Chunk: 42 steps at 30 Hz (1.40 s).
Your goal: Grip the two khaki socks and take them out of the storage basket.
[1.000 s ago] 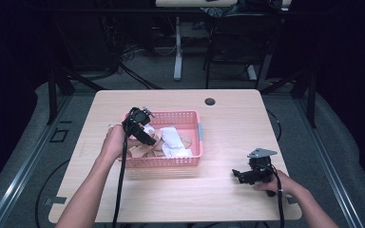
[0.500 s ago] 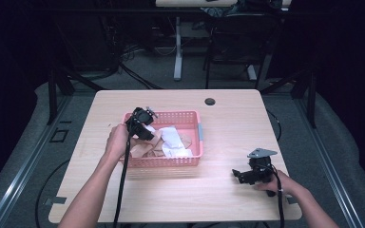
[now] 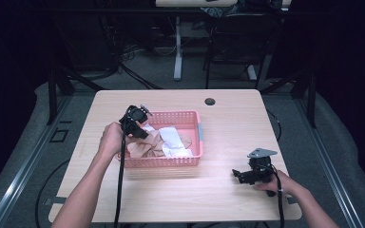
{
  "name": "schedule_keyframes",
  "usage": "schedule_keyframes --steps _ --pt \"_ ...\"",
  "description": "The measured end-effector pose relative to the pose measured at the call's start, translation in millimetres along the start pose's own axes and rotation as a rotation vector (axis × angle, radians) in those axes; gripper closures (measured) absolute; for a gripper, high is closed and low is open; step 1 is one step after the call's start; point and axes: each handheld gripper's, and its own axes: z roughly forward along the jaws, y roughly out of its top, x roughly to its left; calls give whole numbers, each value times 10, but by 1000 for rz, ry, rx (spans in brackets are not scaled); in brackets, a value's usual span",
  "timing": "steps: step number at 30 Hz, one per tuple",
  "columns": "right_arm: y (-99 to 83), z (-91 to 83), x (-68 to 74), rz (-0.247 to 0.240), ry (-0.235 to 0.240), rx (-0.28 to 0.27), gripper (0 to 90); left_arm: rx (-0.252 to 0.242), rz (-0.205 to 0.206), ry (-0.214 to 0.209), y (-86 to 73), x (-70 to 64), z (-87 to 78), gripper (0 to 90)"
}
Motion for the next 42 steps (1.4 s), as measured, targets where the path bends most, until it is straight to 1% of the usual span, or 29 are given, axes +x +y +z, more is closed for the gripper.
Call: schedule_keyframes --steps 1,4,8,9,12,14,17,18,22,24,28,30,33,38,42 --pt "0 0 0 0 0 0 0 0 0 0 0 0 0 865" --pt "0 0 1 1 -1 -1 0 -20 1 -1 12 21 -104 866" --pt "0 1 1 2 0 -2 0 -31 1 -4 33 41 -198 866" --pt "0 1 1 2 0 -2 0 -31 1 -4 33 41 -198 866" --pt "0 0 0 2 4 -1 0 -35 2 1 58 69 -299 865" --pt "0 0 0 2 5 -2 0 -43 0 1 62 76 -320 865" --pt "0 0 1 2 5 -1 0 -44 1 10 85 95 -417 866" --pt "0 0 1 2 4 -2 0 -44 1 10 85 95 -417 866" --pt "-1 0 2 2 3 -3 0 -59 2 13 111 103 -529 866" --pt "-1 0 2 3 2 -3 0 -64 2 14 114 102 -547 865" --pt "-1 0 2 2 3 -3 0 -69 8 26 136 120 -656 865" --pt "-1 1 2 2 2 -3 0 -78 6 29 141 129 -697 865" --pt "-1 0 2 2 3 -2 0 -76 11 35 149 140 -744 865" --pt "-1 0 2 3 3 -2 0 -94 6 48 155 165 -861 865" --pt "-1 1 2 3 3 -3 0 -99 0 52 143 186 -913 865"
